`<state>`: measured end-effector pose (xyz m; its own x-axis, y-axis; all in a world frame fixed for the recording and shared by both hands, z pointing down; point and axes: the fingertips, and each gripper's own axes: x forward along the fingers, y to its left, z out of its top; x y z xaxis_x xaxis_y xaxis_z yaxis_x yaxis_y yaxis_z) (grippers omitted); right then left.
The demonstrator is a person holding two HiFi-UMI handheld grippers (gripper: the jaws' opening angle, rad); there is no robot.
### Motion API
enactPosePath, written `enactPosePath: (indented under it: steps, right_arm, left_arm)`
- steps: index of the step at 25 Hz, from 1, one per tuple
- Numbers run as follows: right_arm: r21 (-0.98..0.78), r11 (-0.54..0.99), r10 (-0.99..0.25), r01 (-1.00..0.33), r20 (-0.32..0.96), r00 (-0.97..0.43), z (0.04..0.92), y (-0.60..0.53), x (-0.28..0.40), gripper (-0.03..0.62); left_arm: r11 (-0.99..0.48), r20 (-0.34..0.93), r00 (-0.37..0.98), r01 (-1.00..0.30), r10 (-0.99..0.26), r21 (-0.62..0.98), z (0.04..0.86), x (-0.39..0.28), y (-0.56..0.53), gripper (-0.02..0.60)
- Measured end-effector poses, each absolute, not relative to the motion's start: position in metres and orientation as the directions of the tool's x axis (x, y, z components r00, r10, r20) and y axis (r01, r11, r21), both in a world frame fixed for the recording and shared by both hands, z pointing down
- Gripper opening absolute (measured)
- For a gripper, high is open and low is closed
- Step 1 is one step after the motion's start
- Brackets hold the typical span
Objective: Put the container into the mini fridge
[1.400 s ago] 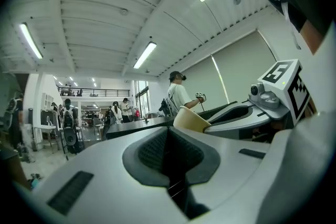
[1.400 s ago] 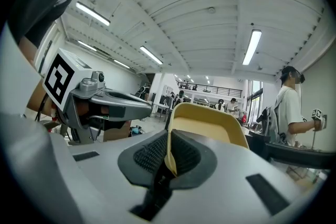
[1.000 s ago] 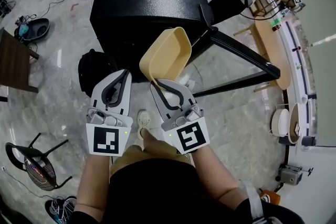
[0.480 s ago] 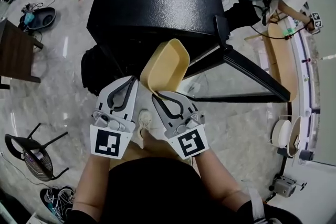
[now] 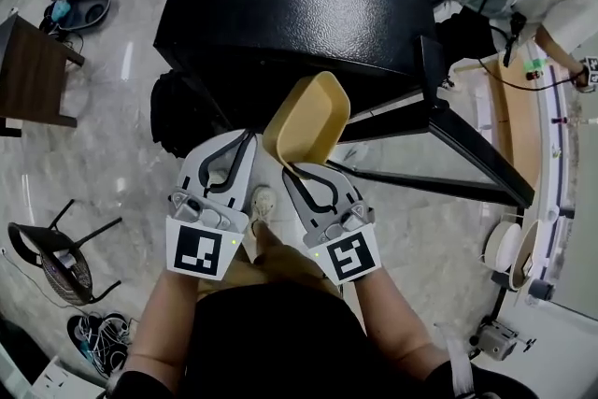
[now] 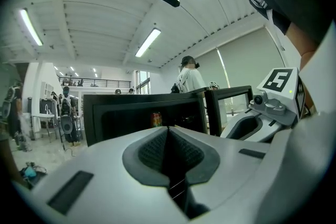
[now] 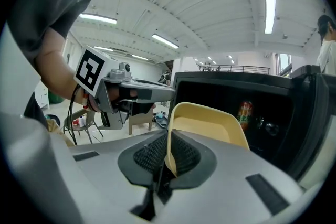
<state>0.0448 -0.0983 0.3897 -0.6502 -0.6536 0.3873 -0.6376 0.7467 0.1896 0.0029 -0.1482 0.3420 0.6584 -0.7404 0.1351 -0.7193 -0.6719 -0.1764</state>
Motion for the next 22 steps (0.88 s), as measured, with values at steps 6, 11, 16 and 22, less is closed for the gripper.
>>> enactPosePath:
  steps: [6, 11, 16, 22]
  right_arm:
    - [0.196, 0.757, -0.639, -0.623, 0.423, -0.643, 0.413, -0.108, 0.042, 0.046]
    - [0.255, 0.783, -0.615, -0.567, 0.450, -0.647, 0.433, -0.122, 0.036, 0.046]
    - [0.299, 0.834, -0.550, -0.465, 0.520, -0.653, 0.451, -0.111, 0.058, 0.046]
    - [0.323, 0.872, -0.489, -0.367, 0.600, -0.633, 0.482, -0.118, 0.048, 0.046]
  left_arm:
    - [-0.653, 0.126, 0.641, -0.751, -0.757, -0.095, 0.364, 0.000, -0.165, 0.024]
    - [-0.657, 0.133, 0.645, -0.749, -0.752, -0.085, 0.379, 0.000, -0.175, 0.023]
    - [-0.622, 0.096, 0.620, -0.783, -0.778, 0.019, 0.379, 0.027, -0.175, 0.023]
    - [-0.628, 0.109, 0.623, -0.778, -0.774, -0.019, 0.390, 0.017, -0.184, 0.023]
